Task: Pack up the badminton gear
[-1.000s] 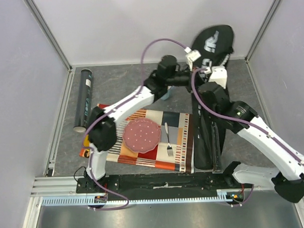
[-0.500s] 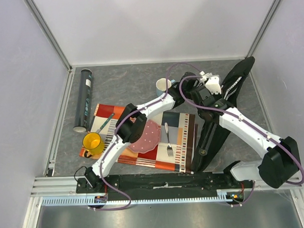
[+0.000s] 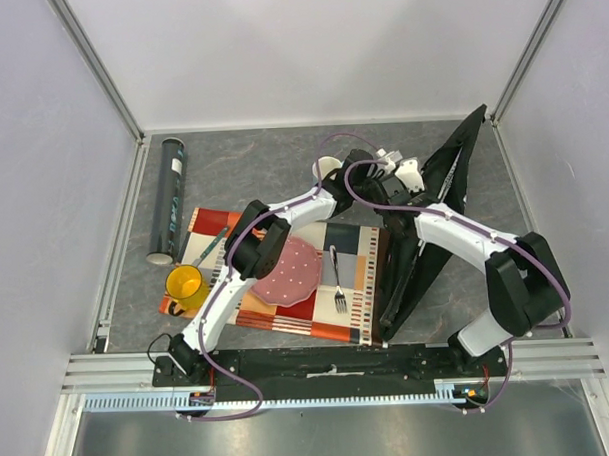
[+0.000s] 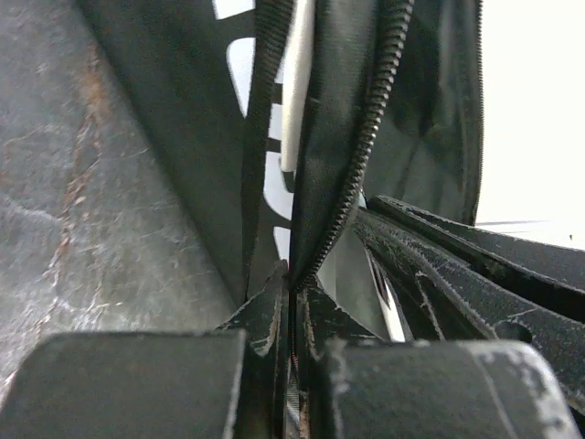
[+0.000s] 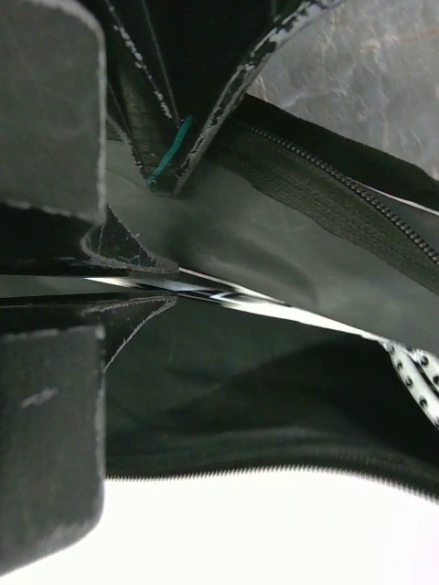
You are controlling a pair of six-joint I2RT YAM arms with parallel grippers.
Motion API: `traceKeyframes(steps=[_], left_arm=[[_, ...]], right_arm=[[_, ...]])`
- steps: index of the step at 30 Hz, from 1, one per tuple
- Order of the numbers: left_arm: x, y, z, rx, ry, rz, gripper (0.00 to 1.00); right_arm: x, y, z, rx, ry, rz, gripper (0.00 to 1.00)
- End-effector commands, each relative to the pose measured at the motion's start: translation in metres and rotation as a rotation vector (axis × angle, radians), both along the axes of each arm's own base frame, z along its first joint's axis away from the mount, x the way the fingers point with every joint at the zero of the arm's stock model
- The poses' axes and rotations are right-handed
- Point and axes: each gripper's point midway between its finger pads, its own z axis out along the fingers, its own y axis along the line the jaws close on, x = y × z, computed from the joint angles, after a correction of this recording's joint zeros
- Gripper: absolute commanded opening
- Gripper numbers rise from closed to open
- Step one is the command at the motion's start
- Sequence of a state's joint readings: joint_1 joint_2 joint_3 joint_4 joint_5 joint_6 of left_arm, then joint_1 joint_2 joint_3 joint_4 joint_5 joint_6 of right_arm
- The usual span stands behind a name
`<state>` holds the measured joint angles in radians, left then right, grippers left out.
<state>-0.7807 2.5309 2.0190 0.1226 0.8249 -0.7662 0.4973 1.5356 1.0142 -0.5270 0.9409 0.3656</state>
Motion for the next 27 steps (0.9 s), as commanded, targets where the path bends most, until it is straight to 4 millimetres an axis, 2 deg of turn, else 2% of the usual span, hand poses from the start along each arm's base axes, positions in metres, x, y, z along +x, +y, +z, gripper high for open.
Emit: traceKeyframes(steps=[1,2,3,4,7,11,12,13,15,17,18,19,20,22,27], left_arm=[[-0.015,0.006,0.030,-0.043,0.008,-0.062,0.02],[-0.015,0.006,0.034,-0.048,0.001,-0.063,0.02],[-0.015,0.006,0.039,-0.054,-0.007,-0.063,0.02],[-0.014,0.006,0.043,-0.062,-0.013,-0.066,0.02],[-0.011,0.009,0.046,-0.060,-0.017,-0.061,0.02],[-0.005,0.014,0.042,-0.044,-0.007,-0.046,0.02],[-0.005,0.014,0.042,-0.041,-0.006,-0.045,0.02],[-0.004,0.013,0.040,-0.036,-0.006,-0.038,0.02],[-0.002,0.013,0.042,-0.043,-0.005,-0.031,0.02],[-0.002,0.012,0.046,-0.050,-0.009,-0.037,0.02],[-0.002,0.013,0.045,-0.046,-0.006,-0.037,0.02],[-0.003,0.013,0.046,-0.045,-0.008,-0.038,0.02],[-0.003,0.013,0.049,-0.048,-0.017,-0.041,0.02],[-0.004,0.014,0.050,-0.045,-0.021,-0.040,0.02],[-0.004,0.014,0.049,-0.041,-0.015,-0.036,0.02]], right_arm=[[0.009,0.019,0.007,0.131,-0.022,0.037,0.17],[0.007,0.020,0.009,0.152,-0.022,0.053,0.31],[0.005,0.022,0.006,0.169,-0.007,0.070,0.37],[0.003,0.027,0.004,0.200,0.015,0.101,0.47],[-0.005,0.036,0.006,0.261,0.069,0.124,0.55],[-0.022,0.061,0.017,0.417,0.134,0.218,0.62],[-0.027,0.066,0.022,0.455,0.144,0.237,0.64],[-0.031,0.073,0.036,0.509,0.113,0.273,0.67],[-0.046,0.089,0.041,0.615,0.139,0.322,0.68],[-0.061,0.090,0.042,0.676,0.152,0.291,0.68],[-0.077,0.085,0.030,0.683,0.198,0.253,0.68],[-0.087,0.082,0.033,0.712,0.177,0.242,0.71],[-0.100,0.077,0.023,0.737,0.188,0.186,0.70],[-0.110,0.071,0.028,0.766,0.148,0.151,0.70],[-0.138,0.070,0.012,0.824,0.228,0.062,0.69]])
